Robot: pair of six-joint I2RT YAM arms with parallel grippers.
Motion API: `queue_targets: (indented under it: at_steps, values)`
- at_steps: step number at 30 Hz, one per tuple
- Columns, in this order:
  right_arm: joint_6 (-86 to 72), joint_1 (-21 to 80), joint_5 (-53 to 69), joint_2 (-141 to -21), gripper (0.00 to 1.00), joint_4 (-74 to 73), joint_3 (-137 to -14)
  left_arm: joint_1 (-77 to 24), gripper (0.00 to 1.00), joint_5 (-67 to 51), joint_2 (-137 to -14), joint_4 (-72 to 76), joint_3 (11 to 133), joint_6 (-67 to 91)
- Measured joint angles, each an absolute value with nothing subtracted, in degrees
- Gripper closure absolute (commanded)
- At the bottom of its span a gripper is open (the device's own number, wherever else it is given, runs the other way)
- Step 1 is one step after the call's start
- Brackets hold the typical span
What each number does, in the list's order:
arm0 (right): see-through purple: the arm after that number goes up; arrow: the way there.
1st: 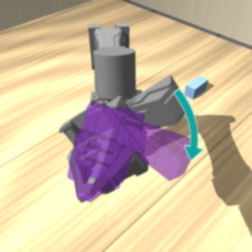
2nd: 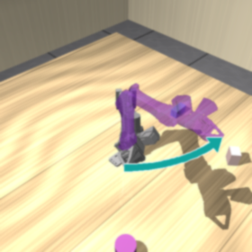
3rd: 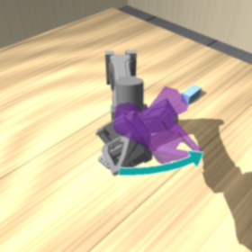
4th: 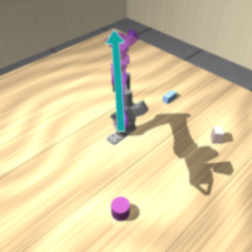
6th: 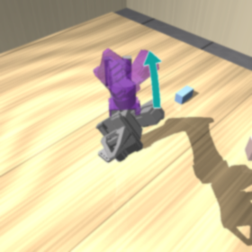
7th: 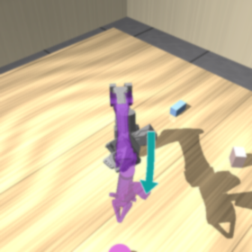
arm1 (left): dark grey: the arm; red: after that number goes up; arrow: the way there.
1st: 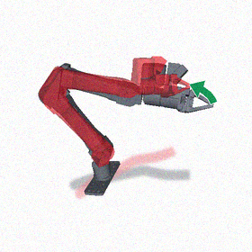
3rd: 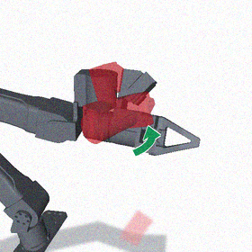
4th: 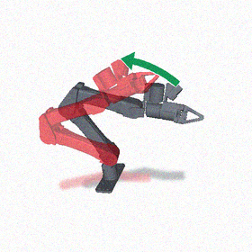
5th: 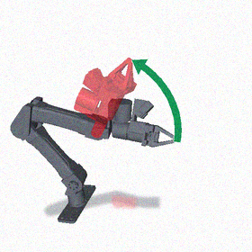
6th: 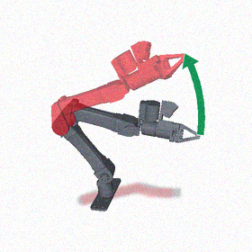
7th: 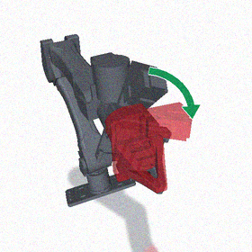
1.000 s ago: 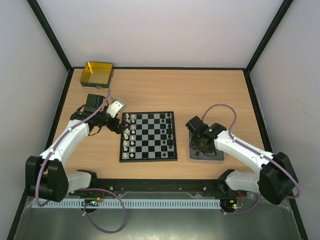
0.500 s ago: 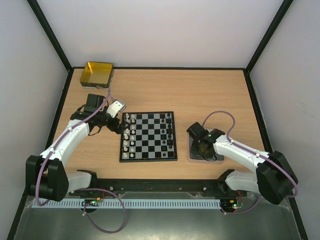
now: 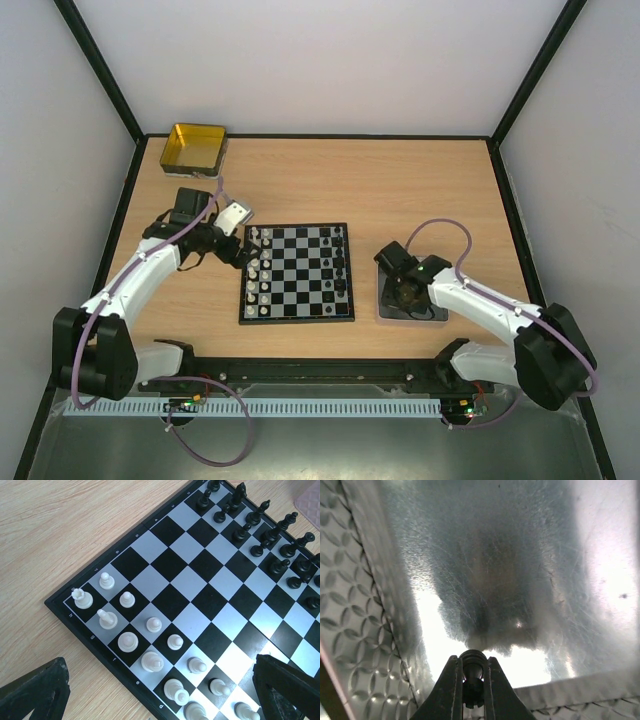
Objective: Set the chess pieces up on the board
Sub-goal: Pick up the chess piece from the storage box, then place the chess piece on the chessboard.
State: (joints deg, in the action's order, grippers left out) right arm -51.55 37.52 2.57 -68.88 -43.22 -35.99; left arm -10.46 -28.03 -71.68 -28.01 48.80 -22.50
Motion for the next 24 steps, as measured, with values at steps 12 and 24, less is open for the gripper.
queue_targets:
  at_steps: [12,24]
  values:
    - [-51.7,46.1,-0.4,-69.6,0.98,-49.1,-48.3,-11.0,0.01,-27.8,-71.8,-28.0,48.8,-22.5]
    - [-53.6,57.0,0.7,-82.7,0.98,-46.4,-53.8,-11.0,0.01,-27.3,-71.8,-28.0,48.8,-22.5]
